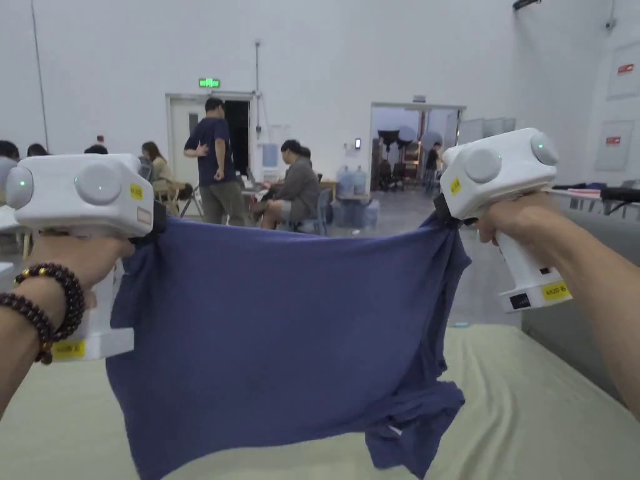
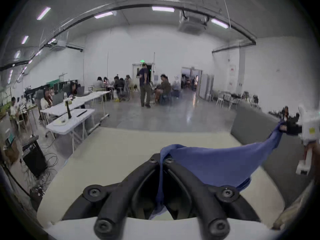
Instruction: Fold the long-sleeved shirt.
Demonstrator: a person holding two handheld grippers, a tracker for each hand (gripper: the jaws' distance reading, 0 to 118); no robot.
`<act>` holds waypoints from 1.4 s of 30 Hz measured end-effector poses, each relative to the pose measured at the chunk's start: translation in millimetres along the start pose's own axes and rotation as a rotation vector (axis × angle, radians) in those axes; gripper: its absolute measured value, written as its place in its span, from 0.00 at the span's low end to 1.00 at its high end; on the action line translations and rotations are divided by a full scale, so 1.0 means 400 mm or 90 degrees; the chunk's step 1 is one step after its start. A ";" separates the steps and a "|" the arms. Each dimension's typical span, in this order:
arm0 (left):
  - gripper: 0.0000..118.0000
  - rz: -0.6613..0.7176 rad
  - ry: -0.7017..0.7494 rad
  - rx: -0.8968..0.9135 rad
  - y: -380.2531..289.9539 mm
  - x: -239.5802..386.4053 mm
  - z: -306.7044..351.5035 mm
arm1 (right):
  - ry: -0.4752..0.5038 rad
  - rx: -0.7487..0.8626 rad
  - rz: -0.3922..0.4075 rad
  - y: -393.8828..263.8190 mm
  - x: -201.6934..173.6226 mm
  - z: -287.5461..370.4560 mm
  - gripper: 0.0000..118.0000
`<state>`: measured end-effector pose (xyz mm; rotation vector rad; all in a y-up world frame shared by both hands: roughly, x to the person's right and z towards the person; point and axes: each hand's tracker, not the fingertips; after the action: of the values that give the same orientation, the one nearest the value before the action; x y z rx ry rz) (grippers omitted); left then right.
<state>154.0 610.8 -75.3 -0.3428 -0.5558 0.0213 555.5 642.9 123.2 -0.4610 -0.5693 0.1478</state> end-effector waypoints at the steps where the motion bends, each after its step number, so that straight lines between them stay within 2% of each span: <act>1: 0.00 -0.002 -0.002 0.000 0.042 0.009 -0.003 | 0.000 0.016 -0.009 0.029 0.012 0.009 0.00; 5: 0.00 0.004 0.003 0.027 0.116 0.050 -0.011 | -0.014 0.033 -0.018 0.101 0.043 0.033 0.00; 8: 0.00 0.015 -0.008 0.003 0.089 0.058 -0.045 | -0.011 0.023 -0.021 0.095 0.047 0.016 0.00; 11: 0.00 0.008 0.024 -0.017 0.019 0.056 -0.097 | -0.004 0.002 -0.022 0.034 0.032 -0.041 0.00; 15: 0.00 0.008 0.018 -0.072 -0.117 0.039 -0.167 | 0.027 -0.066 -0.021 -0.119 -0.013 -0.153 0.00; 20: 0.00 0.021 0.009 -0.172 -0.364 0.020 -0.233 | 0.070 -0.170 -0.050 -0.393 -0.112 -0.279 0.00; 24: 0.00 0.005 0.036 -0.231 -0.542 0.000 -0.252 | 0.093 -0.256 -0.060 -0.560 -0.168 -0.369 0.00; 27: 0.00 0.010 0.033 -0.268 -0.587 -0.036 -0.260 | 0.098 -0.272 -0.068 -0.605 -0.176 -0.356 0.00; 33: 0.00 -0.024 0.019 -0.239 -0.598 -0.081 -0.148 | 0.128 -0.234 -0.052 -0.616 -0.162 -0.196 0.00; 36: 0.00 0.020 0.048 -0.258 -0.641 -0.098 -0.056 | 0.131 -0.249 -0.034 -0.667 -0.155 -0.102 0.00; 38: 0.00 0.050 0.003 -0.254 -0.702 -0.105 0.038 | 0.153 -0.247 -0.030 -0.733 -0.153 -0.025 0.00; 42: 0.00 0.021 -0.021 -0.288 -0.852 -0.101 0.210 | 0.174 -0.267 0.000 -0.894 -0.151 0.114 0.00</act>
<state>51.3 311.2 81.4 -0.7931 -0.5849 -0.0686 483.3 326.9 292.1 -0.8743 -0.3281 -0.0381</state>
